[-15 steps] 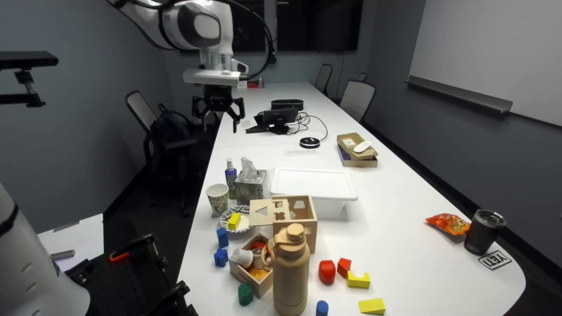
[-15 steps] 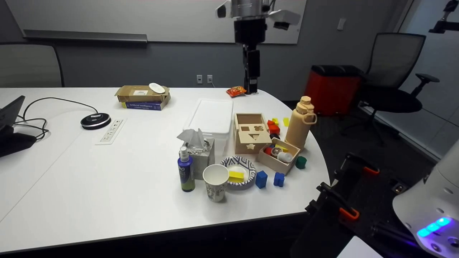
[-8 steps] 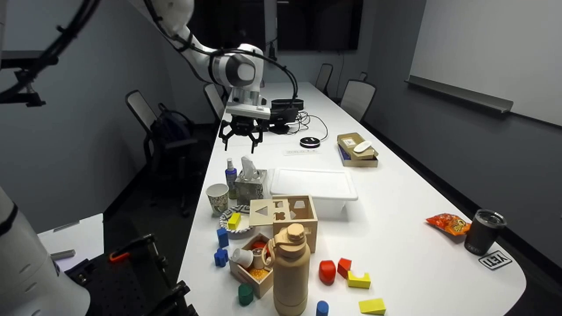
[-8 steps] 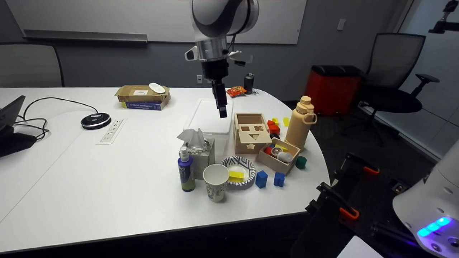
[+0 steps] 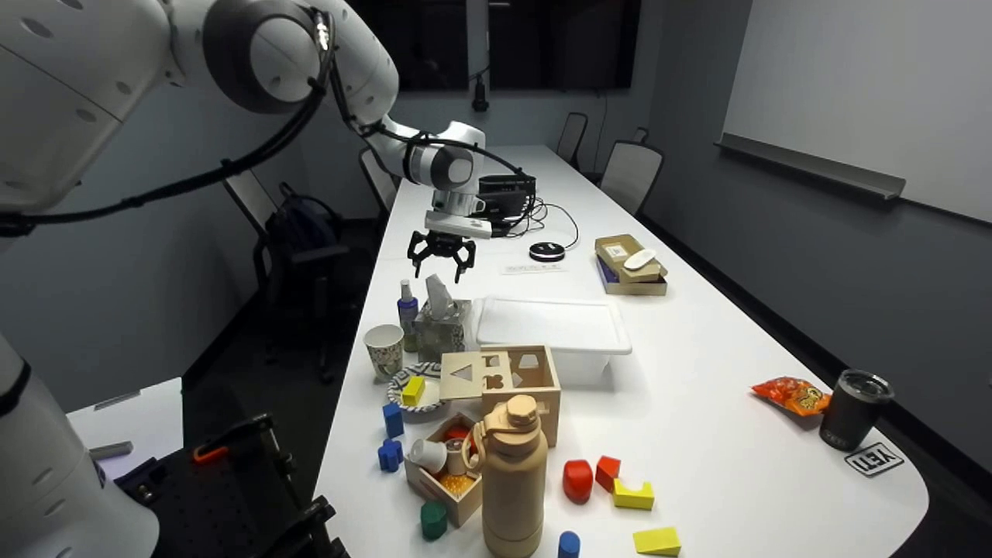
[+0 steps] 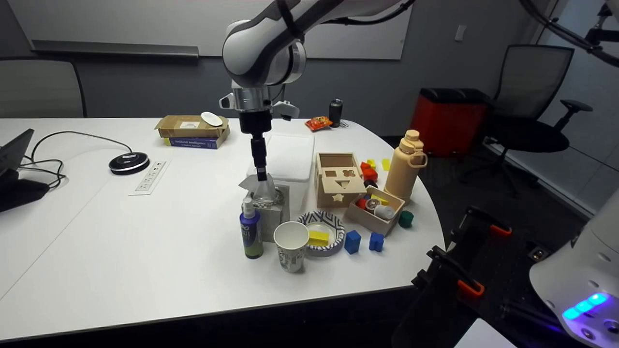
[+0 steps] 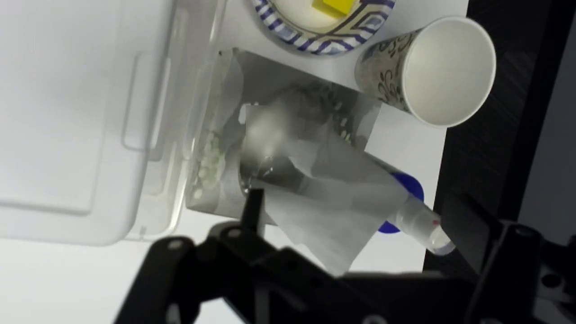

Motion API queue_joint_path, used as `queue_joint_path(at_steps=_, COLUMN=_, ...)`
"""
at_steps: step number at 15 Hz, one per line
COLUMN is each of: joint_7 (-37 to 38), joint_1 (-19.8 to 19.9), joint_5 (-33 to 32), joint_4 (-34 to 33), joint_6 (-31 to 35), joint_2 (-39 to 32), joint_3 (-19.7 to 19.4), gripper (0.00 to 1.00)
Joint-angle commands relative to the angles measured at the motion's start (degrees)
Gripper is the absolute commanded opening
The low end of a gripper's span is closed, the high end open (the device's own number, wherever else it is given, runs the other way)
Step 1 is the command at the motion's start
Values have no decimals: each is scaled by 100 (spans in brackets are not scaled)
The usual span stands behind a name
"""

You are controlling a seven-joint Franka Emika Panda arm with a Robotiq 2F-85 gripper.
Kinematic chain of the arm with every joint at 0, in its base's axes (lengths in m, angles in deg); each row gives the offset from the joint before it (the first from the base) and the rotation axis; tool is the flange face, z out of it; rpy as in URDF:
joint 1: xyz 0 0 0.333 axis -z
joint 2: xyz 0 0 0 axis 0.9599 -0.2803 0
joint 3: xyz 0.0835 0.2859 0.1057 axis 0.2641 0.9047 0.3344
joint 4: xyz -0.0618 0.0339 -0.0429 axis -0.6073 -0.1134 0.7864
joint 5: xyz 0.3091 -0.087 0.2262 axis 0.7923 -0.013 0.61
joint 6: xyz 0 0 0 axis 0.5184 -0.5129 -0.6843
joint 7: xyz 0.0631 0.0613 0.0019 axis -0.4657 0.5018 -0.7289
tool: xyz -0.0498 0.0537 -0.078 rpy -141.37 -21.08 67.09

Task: Remove one tissue square from the box and use it wipe the black and white bowl.

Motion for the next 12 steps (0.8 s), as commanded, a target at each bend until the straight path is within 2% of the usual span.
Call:
queue_joint_path(at_steps=1, joint_7=54, joint_1=-95, joint_5=-76, joint_4=-790, joint_6=-270, joint_2=-505, joint_3=98, gripper=75)
queue_joint_path(at_steps=3, joint_7=130, joint_1=-185, joint_5=-217, joint_4=-908, joint_6=-315, joint_2=-578, joint_3=22, gripper=66)
queue_joint_path(at_steps=9, joint_7=263, joint_1=-218, joint_5=-601, joint_4=-944, joint_6=-583, joint_2=-564, joint_3=-128, gripper=18)
queue_joint_path(at_steps=11, joint_7=276, joint_1=-217, joint_5=-617, joint_4=-918, joint_6=-808, joint_2=-532, joint_3=-133, gripper=4)
queue_joint_path(at_steps=12, joint_7=293, joint_1=-222, joint_5=-600, joint_4=-922, joint_6=-942, joint_2=-523, joint_3=-127, gripper=0)
